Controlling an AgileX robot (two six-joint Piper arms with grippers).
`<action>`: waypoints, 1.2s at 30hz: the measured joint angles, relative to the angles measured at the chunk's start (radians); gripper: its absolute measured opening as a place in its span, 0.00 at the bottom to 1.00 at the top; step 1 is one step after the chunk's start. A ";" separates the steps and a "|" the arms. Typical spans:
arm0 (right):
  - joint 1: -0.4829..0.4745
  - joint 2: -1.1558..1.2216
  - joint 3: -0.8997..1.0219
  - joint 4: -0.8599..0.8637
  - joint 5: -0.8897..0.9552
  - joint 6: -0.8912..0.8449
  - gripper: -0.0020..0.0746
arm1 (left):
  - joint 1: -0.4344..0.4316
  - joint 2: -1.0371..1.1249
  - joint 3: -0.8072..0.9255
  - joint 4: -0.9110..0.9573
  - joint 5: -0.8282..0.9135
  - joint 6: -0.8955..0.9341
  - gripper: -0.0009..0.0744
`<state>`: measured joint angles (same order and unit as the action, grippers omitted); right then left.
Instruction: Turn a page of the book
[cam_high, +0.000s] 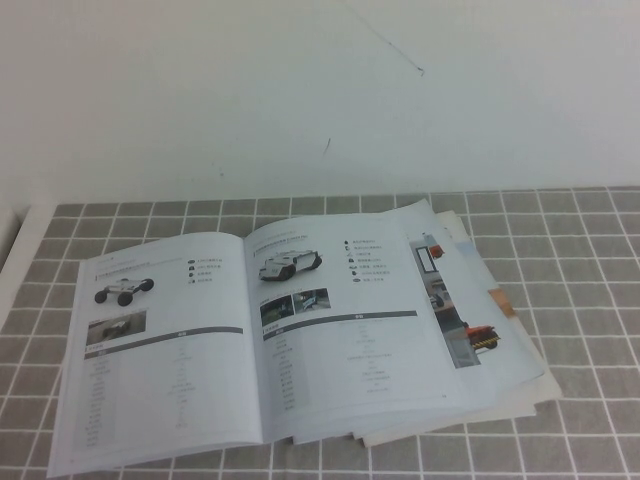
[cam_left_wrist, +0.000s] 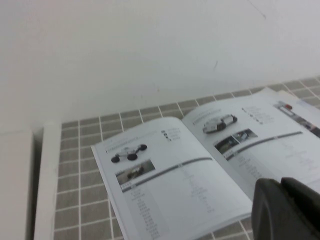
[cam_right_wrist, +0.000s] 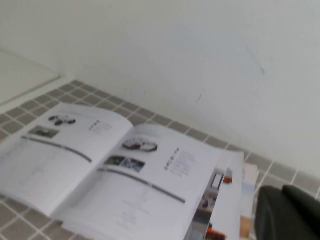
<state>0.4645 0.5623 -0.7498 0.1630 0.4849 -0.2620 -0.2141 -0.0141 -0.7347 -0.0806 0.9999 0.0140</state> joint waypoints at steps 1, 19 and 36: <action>0.000 -0.011 0.039 0.000 -0.016 0.000 0.02 | 0.000 0.010 0.006 -0.010 0.008 0.000 0.01; 0.000 -0.024 0.359 -0.001 -0.143 -0.029 0.02 | 0.000 0.138 0.264 0.009 -0.206 0.002 0.01; 0.000 -0.024 0.359 0.000 -0.129 -0.029 0.02 | 0.000 0.140 0.318 0.011 -0.249 0.002 0.01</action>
<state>0.4645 0.5384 -0.3909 0.1627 0.3555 -0.2908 -0.2141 0.1263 -0.4170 -0.0692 0.7507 0.0158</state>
